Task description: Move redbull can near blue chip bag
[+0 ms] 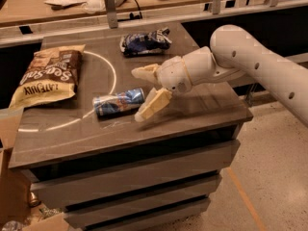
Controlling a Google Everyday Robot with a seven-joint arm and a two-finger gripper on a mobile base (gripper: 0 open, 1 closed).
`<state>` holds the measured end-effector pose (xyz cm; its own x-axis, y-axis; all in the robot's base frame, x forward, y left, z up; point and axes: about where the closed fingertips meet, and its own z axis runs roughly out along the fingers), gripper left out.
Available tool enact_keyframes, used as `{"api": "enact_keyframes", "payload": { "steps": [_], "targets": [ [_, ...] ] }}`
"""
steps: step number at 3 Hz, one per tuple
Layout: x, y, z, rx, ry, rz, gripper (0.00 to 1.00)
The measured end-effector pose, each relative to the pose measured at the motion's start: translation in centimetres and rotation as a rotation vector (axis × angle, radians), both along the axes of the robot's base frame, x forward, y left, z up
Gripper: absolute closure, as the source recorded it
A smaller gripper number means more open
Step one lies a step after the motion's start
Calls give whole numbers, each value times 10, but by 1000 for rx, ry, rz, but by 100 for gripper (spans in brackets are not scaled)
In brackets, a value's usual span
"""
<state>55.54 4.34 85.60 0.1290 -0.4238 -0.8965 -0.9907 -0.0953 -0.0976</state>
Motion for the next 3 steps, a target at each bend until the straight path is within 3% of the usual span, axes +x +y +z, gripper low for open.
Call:
{"api": "enact_keyframes", "payload": {
  "steps": [2,3],
  "targets": [
    [-12,4,-9,-9,25,19,62],
    [-7,-17,11,23,-30,-156,99]
  ]
}}
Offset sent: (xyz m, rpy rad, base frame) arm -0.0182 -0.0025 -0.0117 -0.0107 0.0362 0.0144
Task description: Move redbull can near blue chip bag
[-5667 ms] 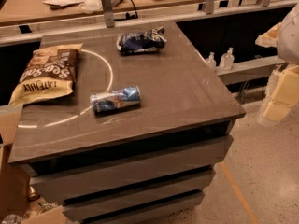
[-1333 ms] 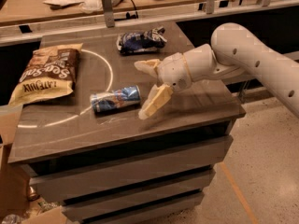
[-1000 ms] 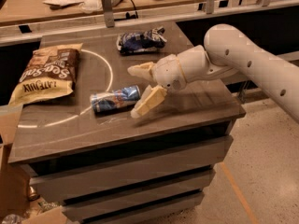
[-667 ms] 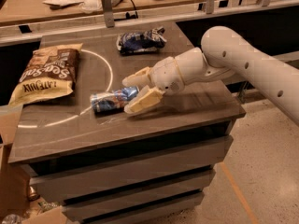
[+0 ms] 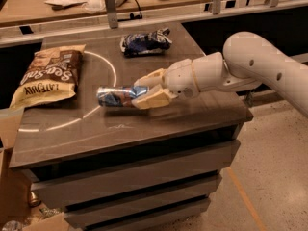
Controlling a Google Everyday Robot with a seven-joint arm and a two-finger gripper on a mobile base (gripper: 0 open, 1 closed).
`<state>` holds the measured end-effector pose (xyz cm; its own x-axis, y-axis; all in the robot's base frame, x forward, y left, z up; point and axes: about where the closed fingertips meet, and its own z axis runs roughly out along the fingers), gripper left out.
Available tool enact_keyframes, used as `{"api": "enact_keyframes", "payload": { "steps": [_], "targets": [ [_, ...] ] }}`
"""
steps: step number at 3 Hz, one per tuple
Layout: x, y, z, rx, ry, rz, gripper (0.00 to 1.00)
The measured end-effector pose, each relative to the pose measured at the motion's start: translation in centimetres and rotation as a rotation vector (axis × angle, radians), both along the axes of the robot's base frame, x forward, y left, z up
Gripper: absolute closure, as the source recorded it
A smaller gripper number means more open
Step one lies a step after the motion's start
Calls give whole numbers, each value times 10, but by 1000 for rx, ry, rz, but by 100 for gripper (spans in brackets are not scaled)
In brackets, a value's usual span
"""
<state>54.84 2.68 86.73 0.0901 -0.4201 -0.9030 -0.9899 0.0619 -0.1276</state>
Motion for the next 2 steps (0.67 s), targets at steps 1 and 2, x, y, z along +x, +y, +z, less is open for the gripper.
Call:
{"api": "enact_keyframes", "payload": {
  "steps": [1,2],
  "targets": [
    [18,-18,17,26,-60,-145,100],
    [46,-48,26,-13,-108,-322,100]
  ]
}}
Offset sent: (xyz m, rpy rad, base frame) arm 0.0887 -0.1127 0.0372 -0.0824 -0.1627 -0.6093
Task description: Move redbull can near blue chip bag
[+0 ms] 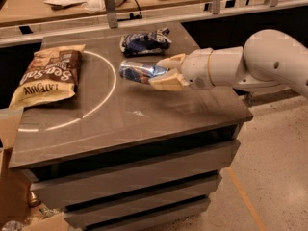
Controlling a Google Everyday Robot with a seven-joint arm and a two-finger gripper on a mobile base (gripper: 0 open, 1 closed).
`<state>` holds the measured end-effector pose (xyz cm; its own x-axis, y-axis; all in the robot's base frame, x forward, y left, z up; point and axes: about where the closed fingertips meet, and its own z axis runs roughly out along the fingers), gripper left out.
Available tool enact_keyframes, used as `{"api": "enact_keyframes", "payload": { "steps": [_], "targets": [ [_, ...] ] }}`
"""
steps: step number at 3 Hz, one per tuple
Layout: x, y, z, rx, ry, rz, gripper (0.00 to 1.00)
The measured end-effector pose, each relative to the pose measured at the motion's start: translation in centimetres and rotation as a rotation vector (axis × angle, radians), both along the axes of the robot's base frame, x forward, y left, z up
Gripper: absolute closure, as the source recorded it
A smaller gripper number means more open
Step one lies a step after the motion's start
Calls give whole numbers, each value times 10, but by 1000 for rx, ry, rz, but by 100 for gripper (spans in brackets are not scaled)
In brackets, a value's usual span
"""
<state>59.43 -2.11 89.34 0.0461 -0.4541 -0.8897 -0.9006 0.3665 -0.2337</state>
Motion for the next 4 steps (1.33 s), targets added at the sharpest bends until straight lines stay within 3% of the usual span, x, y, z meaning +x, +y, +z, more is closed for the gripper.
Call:
{"api": "enact_keyframes", "payload": {
  "steps": [1,2,3,4],
  "targets": [
    [29,-36,1,-35,-21,-161,100],
    [53,-65,2,-69,-35,-271,100],
    [73,-77,2,-95,-42,-323,100],
    [90,-74,0,-114,-42,-339,100]
  ]
}}
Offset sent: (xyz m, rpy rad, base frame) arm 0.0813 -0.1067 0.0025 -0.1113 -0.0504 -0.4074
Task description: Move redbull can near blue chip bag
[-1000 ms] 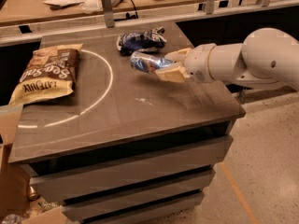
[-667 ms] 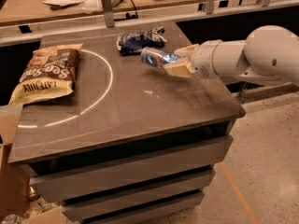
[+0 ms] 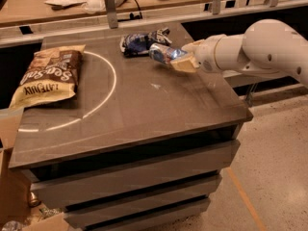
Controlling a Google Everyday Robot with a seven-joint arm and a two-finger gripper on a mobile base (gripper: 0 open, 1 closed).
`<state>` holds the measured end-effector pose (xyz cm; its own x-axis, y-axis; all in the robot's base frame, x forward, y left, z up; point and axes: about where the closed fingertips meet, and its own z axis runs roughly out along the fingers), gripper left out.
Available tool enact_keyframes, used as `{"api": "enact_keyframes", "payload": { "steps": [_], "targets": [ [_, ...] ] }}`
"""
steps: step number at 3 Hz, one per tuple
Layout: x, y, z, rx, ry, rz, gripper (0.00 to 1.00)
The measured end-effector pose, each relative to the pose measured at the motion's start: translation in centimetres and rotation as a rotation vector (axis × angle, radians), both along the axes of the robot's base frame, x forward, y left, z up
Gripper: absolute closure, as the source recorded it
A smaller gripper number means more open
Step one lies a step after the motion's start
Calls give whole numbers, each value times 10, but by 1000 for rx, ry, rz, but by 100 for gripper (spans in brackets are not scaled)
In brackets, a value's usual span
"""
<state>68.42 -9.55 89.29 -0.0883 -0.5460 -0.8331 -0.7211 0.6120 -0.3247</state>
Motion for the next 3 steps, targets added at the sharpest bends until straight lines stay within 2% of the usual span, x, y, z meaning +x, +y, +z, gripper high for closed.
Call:
{"api": "enact_keyframes", "payload": {
  "steps": [1,2,3],
  "targets": [
    [15,11,-4,-7,-4,7,100],
    [25,22,-11,-9,15,8,87],
    [30,26,-17,-18,40,-9,64]
  ]
}}
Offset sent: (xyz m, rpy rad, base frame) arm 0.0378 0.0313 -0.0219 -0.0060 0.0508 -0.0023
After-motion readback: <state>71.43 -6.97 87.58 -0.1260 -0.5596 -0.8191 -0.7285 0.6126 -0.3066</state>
